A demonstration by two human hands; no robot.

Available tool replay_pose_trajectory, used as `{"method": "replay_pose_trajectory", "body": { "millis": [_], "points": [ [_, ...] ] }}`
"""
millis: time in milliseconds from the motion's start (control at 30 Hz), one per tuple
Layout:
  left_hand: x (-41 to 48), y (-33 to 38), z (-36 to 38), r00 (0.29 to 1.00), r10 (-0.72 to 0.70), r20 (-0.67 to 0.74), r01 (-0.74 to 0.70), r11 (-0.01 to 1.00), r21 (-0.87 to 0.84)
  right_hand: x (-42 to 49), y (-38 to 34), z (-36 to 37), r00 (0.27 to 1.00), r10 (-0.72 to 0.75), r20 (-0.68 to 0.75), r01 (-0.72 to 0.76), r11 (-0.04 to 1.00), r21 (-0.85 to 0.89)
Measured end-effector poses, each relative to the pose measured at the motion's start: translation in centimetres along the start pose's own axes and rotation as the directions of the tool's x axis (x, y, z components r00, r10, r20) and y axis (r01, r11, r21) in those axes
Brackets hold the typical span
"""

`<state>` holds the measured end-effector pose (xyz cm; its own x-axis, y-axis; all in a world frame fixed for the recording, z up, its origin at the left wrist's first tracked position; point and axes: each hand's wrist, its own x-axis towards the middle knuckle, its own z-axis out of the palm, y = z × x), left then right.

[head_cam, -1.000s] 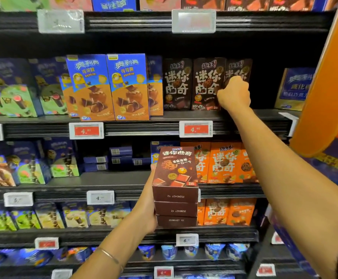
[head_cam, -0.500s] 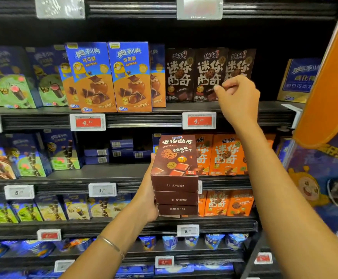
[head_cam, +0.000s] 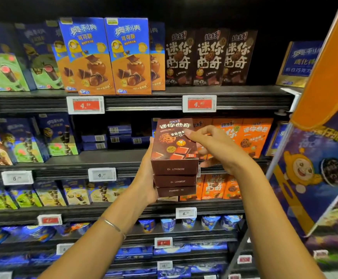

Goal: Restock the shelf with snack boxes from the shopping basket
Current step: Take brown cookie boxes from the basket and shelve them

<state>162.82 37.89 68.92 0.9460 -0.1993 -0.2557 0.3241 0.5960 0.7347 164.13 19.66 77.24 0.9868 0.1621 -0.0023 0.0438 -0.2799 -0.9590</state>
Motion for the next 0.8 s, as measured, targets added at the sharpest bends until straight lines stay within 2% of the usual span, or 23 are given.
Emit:
{"method": "replay_pose_trajectory", "body": {
  "millis": [167, 367, 567, 700, 800],
  "points": [
    [-0.1, -0.1, -0.4, 0.999, 0.029, -0.017, -0.028, 0.996, 0.089, -0.7, 0.1, -0.7, 1.0, 0.02, 0.002, -0.02, 1.0, -0.007],
    [0.4, -0.2, -0.4, 0.997, 0.069, -0.028, -0.064, 0.986, 0.155, -1.6, -0.5, -1.7, 0.999, -0.029, 0.033, 0.028, 0.999, 0.044],
    [0.7, 0.5, 0.0, 0.994, 0.109, 0.014, -0.11, 0.977, 0.183, -1.9, -1.5, -3.0, 0.98, -0.195, 0.045, 0.188, 0.974, 0.127],
    [0.6, 0.8, 0.9, 0.999, 0.036, 0.017, -0.038, 0.988, 0.151, -1.2, -2.6, -4.6, 0.961, -0.273, -0.042, 0.276, 0.941, 0.198],
    [0.6, 0.8, 1.7, 0.999, 0.033, -0.04, -0.026, 0.986, 0.166, -0.2, -4.1, -6.3, 0.933, -0.329, -0.15, 0.355, 0.909, 0.219]
  ]
}}
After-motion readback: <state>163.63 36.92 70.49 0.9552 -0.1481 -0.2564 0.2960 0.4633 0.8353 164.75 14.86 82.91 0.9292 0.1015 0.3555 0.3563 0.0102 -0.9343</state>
